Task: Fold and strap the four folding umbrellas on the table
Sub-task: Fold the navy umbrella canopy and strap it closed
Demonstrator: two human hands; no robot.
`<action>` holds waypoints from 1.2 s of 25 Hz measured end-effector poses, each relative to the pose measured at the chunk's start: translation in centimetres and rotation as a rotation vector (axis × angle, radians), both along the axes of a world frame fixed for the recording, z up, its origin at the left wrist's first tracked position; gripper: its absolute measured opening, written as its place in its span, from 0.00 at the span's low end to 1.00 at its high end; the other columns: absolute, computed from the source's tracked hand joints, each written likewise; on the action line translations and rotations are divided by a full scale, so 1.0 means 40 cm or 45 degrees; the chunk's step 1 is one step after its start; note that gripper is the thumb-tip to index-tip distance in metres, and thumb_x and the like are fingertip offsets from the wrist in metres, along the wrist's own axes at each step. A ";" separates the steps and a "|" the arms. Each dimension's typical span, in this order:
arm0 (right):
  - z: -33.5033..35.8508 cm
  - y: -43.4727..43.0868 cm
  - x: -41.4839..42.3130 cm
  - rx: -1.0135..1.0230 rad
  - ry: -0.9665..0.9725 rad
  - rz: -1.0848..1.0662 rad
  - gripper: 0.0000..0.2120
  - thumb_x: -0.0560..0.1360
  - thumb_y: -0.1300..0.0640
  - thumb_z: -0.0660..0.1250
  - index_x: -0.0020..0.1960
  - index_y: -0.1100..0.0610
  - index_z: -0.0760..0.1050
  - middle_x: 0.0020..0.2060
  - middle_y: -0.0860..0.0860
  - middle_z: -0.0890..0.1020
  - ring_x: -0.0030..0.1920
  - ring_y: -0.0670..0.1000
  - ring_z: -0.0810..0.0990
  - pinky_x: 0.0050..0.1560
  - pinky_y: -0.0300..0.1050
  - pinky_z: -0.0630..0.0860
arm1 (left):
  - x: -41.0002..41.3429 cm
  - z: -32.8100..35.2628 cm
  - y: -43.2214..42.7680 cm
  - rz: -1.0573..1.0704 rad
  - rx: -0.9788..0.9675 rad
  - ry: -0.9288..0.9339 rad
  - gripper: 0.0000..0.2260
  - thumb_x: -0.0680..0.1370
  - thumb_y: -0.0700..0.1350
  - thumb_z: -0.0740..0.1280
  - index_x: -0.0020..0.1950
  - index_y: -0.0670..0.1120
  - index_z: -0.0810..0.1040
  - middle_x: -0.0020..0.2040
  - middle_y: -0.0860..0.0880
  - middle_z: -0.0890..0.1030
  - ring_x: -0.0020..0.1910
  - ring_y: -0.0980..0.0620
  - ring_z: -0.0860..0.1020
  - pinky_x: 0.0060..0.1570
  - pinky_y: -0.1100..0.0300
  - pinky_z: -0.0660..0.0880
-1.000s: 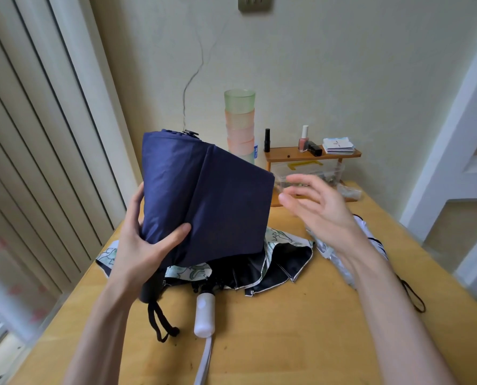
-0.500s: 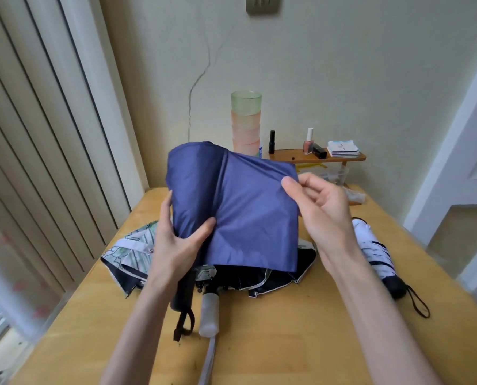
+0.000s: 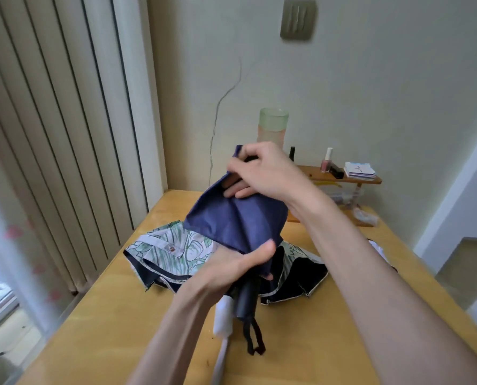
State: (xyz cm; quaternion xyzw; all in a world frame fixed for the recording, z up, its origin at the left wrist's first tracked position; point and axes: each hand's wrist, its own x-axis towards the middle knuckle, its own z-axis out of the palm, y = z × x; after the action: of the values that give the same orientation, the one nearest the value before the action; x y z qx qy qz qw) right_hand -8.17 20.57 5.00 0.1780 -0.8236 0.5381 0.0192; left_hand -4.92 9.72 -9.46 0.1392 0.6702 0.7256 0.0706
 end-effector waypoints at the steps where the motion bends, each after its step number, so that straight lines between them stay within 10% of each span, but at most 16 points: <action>1: 0.002 -0.005 -0.008 0.067 0.006 0.070 0.06 0.83 0.59 0.68 0.51 0.61 0.80 0.46 0.58 0.89 0.42 0.55 0.90 0.45 0.45 0.86 | -0.003 0.005 0.005 0.021 0.089 -0.035 0.31 0.65 0.52 0.80 0.61 0.36 0.79 0.46 0.39 0.84 0.39 0.47 0.83 0.41 0.54 0.81; 6: 0.018 0.116 -0.026 -0.465 0.467 -0.357 0.05 0.81 0.62 0.72 0.55 0.56 0.83 0.45 0.50 0.88 0.45 0.48 0.88 0.47 0.41 0.82 | -0.003 0.009 -0.014 -0.018 0.211 -0.067 0.26 0.73 0.45 0.76 0.66 0.36 0.75 0.47 0.43 0.84 0.36 0.46 0.81 0.40 0.54 0.80; 10: -0.035 0.198 -0.046 -0.079 0.233 -0.298 0.24 0.77 0.47 0.78 0.71 0.44 0.77 0.66 0.45 0.82 0.66 0.40 0.79 0.71 0.44 0.75 | 0.010 0.020 -0.030 -0.082 0.139 -0.055 0.26 0.73 0.45 0.76 0.66 0.35 0.74 0.44 0.44 0.84 0.36 0.45 0.82 0.41 0.56 0.81; 17: -0.002 0.189 -0.044 0.111 0.044 -0.389 0.18 0.70 0.37 0.80 0.57 0.40 0.86 0.58 0.40 0.84 0.62 0.46 0.81 0.67 0.46 0.77 | 0.017 0.021 -0.047 -0.129 -0.295 0.022 0.17 0.77 0.48 0.79 0.63 0.51 0.79 0.57 0.55 0.84 0.55 0.62 0.82 0.54 0.67 0.77; 26: -0.004 0.195 -0.032 -0.127 0.295 -0.614 0.06 0.72 0.55 0.80 0.39 0.52 0.84 0.34 0.47 0.84 0.38 0.48 0.81 0.42 0.43 0.75 | -0.025 0.030 -0.055 0.087 0.154 -0.048 0.15 0.83 0.45 0.69 0.69 0.54 0.73 0.60 0.46 0.85 0.57 0.45 0.85 0.50 0.56 0.84; 30: 0.015 0.177 -0.017 0.023 0.423 -0.903 0.05 0.72 0.53 0.78 0.39 0.50 0.83 0.36 0.43 0.84 0.44 0.51 0.83 0.47 0.44 0.78 | -0.028 0.046 -0.052 0.742 -0.106 0.556 0.22 0.84 0.41 0.68 0.76 0.55 0.68 0.71 0.51 0.70 0.72 0.55 0.73 0.67 0.59 0.75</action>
State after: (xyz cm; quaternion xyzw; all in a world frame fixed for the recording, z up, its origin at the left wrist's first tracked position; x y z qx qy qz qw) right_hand -8.83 27.64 5.59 -0.0329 -0.8244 0.4546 0.3354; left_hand -6.02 7.62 -7.63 0.0911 0.7100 0.6405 -0.2782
